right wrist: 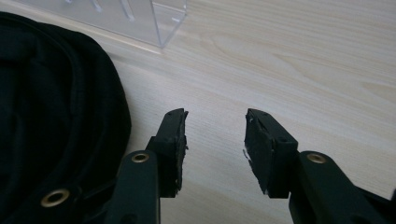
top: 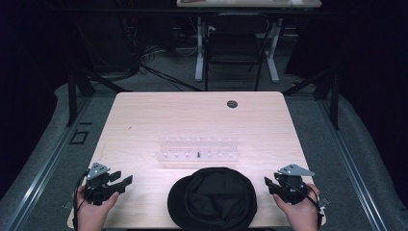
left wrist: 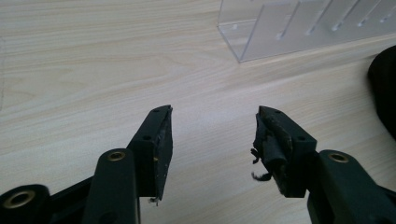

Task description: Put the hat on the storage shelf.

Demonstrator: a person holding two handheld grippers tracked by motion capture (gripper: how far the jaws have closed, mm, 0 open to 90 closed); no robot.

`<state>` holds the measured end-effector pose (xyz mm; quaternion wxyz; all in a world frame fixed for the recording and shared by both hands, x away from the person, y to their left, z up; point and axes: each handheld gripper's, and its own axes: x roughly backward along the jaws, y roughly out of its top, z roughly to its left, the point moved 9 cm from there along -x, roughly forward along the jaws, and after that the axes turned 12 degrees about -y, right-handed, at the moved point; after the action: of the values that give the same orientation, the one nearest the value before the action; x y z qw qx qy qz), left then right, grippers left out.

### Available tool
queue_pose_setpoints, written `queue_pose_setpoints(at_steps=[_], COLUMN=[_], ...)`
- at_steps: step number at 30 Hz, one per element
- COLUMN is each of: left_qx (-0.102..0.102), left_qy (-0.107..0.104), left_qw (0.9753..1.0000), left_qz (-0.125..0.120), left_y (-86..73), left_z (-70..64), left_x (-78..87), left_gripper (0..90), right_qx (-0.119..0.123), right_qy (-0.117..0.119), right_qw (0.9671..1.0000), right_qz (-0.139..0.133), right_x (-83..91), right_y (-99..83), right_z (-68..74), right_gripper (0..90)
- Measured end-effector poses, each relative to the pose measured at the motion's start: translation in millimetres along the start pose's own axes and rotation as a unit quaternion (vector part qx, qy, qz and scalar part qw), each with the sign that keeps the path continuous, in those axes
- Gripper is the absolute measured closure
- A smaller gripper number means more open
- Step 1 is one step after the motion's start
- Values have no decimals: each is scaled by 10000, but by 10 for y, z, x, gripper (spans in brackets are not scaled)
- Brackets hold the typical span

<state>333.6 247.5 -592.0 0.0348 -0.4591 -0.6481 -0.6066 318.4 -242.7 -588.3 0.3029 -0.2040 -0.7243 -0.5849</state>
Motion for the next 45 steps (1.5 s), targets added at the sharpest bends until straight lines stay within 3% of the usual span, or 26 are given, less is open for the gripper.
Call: queue_pose_setpoints(at_steps=[2,6,12,17,19,21,27,32,35,36,41,45], left_qx=[53,-55,-159,-231,-287,-212,-102,-101,-164,-214,-316,-352], left_qy=[-14,2,-82,-208,-164,-246,-459,-735,-883,-963,-1119,-1262], left_qw=[10000,9998,9994,9987,9983,9984,9976,9951,9934,9922,9893,9875], left_qz=[39,176,287,408,470,459,506,660,716,766,877,878], left_y=[23,49,63,129,153,184,187,136,113,98,80,95], left_z=[-17,-59,-134,-250,-278,-321,-477,-669,-801,-899,-1025,-1142], left_x=[-1,25,49,49,75,106,115,27,-46,-107,-187,-240], left_gripper=[447,459,472,468,461,462,484,491,484,482,482,482], right_qx=[-95,-230,-168,-250,-273,-387,-378,-508,-443,-451,-255,-258], right_qy=[91,352,451,558,633,737,926,1149,1149,1158,1255,1282], right_qw=[9999,9991,9988,9964,9951,9930,9879,9830,9835,9834,9817,9814], right_qz=[-67,15,107,585,708,842,1181,1340,1325,1321,1406,1406], right_x=[45,102,123,137,159,184,242,233,203,192,137,106], right_y=[42,108,130,63,63,64,45,37,41,43,23,30], right_z=[-2,25,102,136,128,109,93,200,281,305,428,482], right_gripper=[574,567,576,574,582,588,598,595,597,597,603,602])
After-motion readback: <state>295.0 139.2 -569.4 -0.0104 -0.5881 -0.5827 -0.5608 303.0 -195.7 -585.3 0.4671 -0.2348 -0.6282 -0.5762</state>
